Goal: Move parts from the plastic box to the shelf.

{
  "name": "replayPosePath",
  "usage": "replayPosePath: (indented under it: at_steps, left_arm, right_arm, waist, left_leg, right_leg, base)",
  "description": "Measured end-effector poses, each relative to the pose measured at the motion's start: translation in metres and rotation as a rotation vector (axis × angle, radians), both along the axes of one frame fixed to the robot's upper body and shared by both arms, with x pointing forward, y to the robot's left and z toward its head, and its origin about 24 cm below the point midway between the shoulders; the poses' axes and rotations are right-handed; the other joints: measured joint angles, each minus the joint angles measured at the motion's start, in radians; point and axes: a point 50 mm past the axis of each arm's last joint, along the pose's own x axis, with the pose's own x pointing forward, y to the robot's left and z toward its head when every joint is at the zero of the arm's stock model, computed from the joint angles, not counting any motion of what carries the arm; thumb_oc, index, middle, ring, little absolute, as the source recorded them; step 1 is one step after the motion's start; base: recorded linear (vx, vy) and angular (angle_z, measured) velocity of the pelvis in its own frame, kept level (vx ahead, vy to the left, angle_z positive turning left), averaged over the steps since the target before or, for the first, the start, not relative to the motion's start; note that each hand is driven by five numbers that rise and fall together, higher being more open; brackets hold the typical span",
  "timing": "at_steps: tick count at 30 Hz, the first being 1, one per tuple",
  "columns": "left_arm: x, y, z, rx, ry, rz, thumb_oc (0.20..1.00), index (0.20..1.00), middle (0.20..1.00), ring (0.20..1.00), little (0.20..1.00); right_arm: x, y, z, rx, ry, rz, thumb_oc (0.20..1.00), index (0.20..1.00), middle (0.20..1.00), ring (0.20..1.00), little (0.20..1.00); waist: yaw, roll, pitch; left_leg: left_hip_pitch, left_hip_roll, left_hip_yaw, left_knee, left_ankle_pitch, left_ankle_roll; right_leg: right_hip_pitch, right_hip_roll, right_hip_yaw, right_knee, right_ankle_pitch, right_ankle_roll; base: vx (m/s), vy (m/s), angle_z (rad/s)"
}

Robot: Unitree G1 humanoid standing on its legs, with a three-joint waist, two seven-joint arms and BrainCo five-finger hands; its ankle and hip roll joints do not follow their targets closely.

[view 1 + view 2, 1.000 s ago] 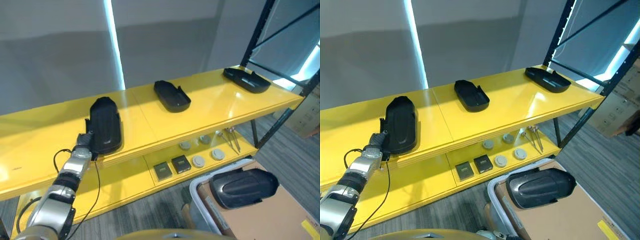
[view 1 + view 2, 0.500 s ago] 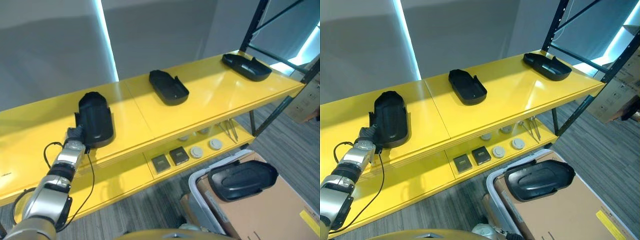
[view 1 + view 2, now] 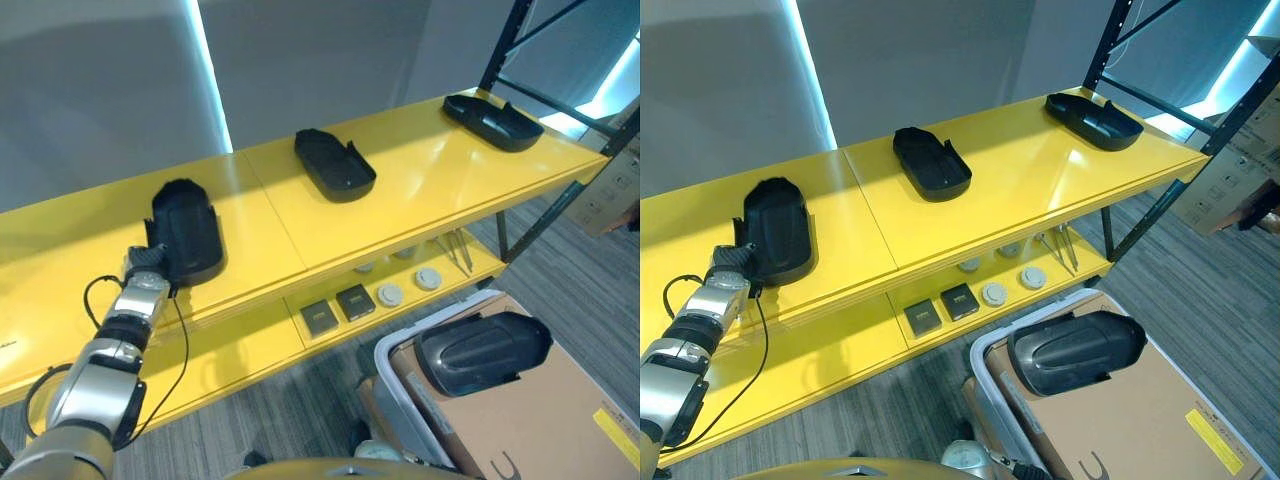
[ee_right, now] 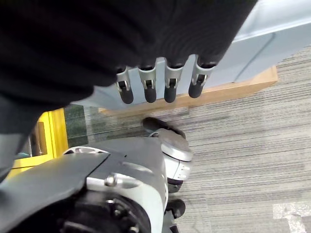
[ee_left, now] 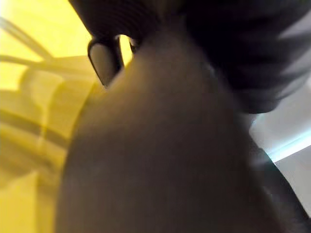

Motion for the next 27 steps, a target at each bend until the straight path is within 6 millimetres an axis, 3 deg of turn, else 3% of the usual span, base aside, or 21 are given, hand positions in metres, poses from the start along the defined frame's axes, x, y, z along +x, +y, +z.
replayPosePath:
  at_steps: [14, 18, 21, 27]
  left_arm:
    - [0.002, 0.000, 0.008, 0.013, -0.062, 0.015, 1.000, 1.000, 1.000, 1.000, 1.000]
    - [0.006, 0.001, 0.026, 0.053, -0.131, -0.021, 1.000, 1.000, 1.000, 1.000, 1.000]
    - [0.001, 0.013, 0.048, 0.138, -0.198, -0.078, 1.000, 1.000, 1.000, 1.000, 1.000]
    - [-0.012, 0.031, 0.069, 0.213, -0.255, -0.125, 1.000, 1.000, 1.000, 1.000, 1.000]
  right_arm:
    - [-0.004, 0.000, -0.001, 0.000, 0.009, 0.003, 1.000, 1.000, 1.000, 1.000, 1.000]
    - [-0.005, 0.000, -0.001, -0.001, 0.013, 0.002, 1.000, 1.000, 1.000, 1.000, 1.000]
    - [-0.008, -0.002, 0.000, -0.015, 0.022, 0.024, 1.000, 1.000, 1.000, 1.000, 1.000]
    - [-0.014, -0.004, 0.000, -0.024, 0.044, 0.020, 1.000, 1.000, 1.000, 1.000, 1.000]
  waist:
    - [0.017, -0.003, -0.001]
    - [0.024, -0.004, -0.001]
    - [0.046, -0.003, -0.002]
    - [0.084, -0.002, -0.007]
  left_leg:
    - [0.017, 0.000, 0.002, 0.000, 0.005, 0.008]
    - [0.018, -0.002, -0.020, 0.000, 0.006, 0.009]
    - [0.017, -0.002, -0.023, 0.000, 0.004, 0.008]
    - [0.018, -0.008, -0.050, 0.000, 0.006, 0.011]
  right_leg:
    - [0.028, 0.002, -0.004, -0.021, 0.010, -0.006]
    - [0.050, 0.001, -0.022, -0.031, 0.014, -0.011]
    - [0.056, 0.001, -0.027, -0.036, 0.013, -0.010]
    - [0.074, -0.005, -0.049, -0.037, 0.018, -0.017]
  base:
    - [0.00, 0.004, 0.00]
    - [-0.02, 0.027, 0.13]
    - [-0.03, 0.047, 0.06]
    - [-0.02, 0.044, 0.13]
